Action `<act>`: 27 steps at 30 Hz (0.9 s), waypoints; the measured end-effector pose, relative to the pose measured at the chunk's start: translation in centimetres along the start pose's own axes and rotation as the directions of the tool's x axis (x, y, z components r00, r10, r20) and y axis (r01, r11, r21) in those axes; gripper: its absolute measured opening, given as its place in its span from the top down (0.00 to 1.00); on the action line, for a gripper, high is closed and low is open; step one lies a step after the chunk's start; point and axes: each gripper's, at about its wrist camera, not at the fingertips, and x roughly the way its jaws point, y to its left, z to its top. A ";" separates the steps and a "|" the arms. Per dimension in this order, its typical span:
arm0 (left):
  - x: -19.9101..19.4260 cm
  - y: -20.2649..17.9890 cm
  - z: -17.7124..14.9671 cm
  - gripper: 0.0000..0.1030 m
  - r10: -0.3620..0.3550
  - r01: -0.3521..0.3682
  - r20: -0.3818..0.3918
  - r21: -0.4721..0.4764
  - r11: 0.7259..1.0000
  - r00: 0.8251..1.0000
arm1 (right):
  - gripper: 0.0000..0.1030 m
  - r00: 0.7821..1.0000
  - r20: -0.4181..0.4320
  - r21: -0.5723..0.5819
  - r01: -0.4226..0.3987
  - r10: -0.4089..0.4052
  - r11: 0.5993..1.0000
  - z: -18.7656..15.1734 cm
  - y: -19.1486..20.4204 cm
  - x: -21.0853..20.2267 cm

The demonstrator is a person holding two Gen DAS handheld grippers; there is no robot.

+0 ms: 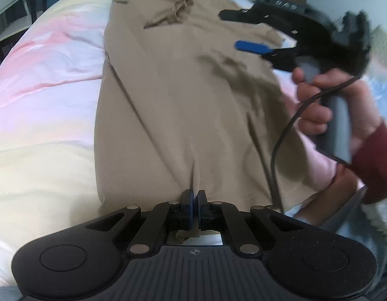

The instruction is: Fold clothes

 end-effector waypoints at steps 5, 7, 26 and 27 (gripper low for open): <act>-2.2 1.0 -1.7 0.97 -0.072 0.074 0.085 -0.023 0.997 0.994 | 0.36 0.998 -0.008 0.159 -0.055 0.057 0.986 1.5 -0.4 4.1; -2.6 1.1 -1.9 0.97 -0.097 0.101 0.110 -0.028 0.994 0.989 | 0.36 0.999 -0.019 0.157 -0.047 0.050 0.987 2.0 0.0 6.7; 0.2 3.4 -2.2 0.98 -0.245 0.246 0.098 0.009 0.969 0.964 | 0.95 0.977 0.153 -0.002 0.149 -0.147 0.989 7.6 2.1 18.9; 0.8 3.4 -2.0 0.98 -0.230 0.230 0.075 0.011 0.973 0.970 | 0.95 0.975 0.149 -0.010 0.168 -0.164 0.986 8.0 2.0 18.8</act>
